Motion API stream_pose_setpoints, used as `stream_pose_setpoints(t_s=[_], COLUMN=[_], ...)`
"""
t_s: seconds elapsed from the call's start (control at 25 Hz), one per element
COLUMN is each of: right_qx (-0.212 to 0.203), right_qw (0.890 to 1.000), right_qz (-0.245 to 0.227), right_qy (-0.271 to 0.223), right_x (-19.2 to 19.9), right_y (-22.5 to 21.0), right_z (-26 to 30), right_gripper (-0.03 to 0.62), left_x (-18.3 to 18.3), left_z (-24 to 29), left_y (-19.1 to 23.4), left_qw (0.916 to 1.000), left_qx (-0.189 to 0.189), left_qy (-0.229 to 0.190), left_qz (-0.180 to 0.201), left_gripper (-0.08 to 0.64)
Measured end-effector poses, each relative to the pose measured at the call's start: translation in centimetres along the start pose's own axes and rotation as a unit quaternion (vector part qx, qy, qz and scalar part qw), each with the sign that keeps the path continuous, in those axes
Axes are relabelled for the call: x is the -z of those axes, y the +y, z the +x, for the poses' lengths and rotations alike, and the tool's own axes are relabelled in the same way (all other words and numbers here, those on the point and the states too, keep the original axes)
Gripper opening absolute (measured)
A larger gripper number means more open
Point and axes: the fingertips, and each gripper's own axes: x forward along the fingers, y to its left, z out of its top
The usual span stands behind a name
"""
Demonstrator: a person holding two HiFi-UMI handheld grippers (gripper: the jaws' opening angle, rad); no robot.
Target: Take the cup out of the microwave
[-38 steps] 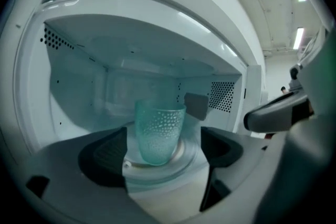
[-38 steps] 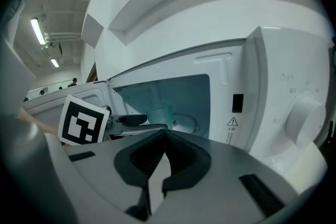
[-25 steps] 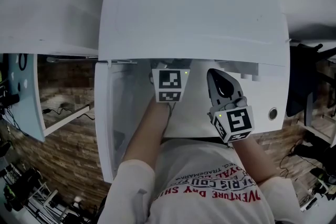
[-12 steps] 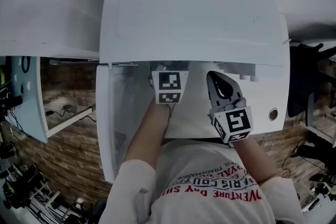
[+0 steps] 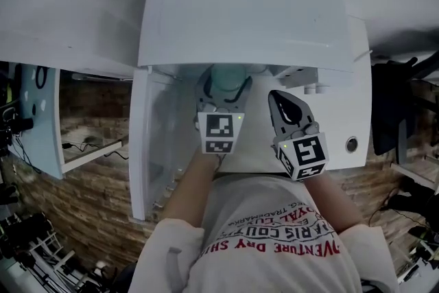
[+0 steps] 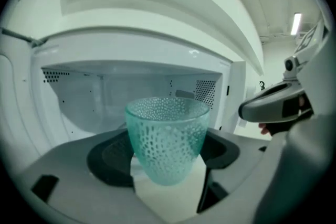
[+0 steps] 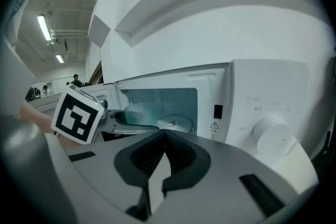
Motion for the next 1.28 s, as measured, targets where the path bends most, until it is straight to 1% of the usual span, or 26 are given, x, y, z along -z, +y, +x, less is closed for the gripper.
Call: stream_pose_setpoints(t_s=[0.08, 0.28, 0.36, 0.56, 0.68, 0.8, 0.96, 1.08, 1.28], right_qx=[-0.002, -0.006, -0.011, -0.025, -0.027, -0.028, -0.023, -0.014, 0.001], right_qw=[1.0, 0.999, 0.999, 0.997, 0.995, 0.992, 0.987, 0.986, 0.985], right_qz=[-0.006, -0.015, -0.017, -0.026, -0.027, -0.029, -0.049, -0.05, -0.047], right_qy=[-0.005, -0.028, -0.04, -0.074, -0.093, -0.119, -0.15, -0.157, -0.163], right_x=[-0.3, -1.8, -2.7, -5.5, -7.0, -8.7, -10.8, -11.2, -11.3], right_y=[0.0, 0.6, 1.3, 3.3, 4.2, 5.1, 5.7, 5.6, 5.3], right_z=[-0.8, -2.9, -3.8, -5.7, -6.8, -8.0, -9.2, -9.7, -10.1], right_gripper=[0.011, 0.009, 0.011, 0.011, 0.011, 0.011, 0.011, 0.011, 0.011], left_x=[-0.2, -2.0, -3.0, -6.7, -8.8, -10.5, -11.9, -12.3, -12.0], left_z=[-1.6, -6.4, -8.6, -13.4, -15.2, -16.5, -17.2, -17.4, -17.6], left_y=[-0.9, -2.3, -2.5, -2.3, -2.7, -3.2, -3.9, -4.0, -3.5], left_qw=[1.0, 0.9995, 0.9991, 0.996, 0.9943, 0.9923, 0.9904, 0.9898, 0.9907], left_qx=[0.002, 0.008, 0.0, -0.034, -0.033, -0.021, -0.012, -0.012, -0.013], left_qy=[-0.005, -0.03, -0.043, -0.081, -0.101, -0.12, -0.135, -0.14, -0.134], left_qz=[0.0, 0.0, 0.004, 0.016, 0.014, 0.017, 0.025, 0.022, 0.015], left_gripper=[0.373, 0.373, 0.373, 0.371, 0.371, 0.371, 0.371, 0.371, 0.371])
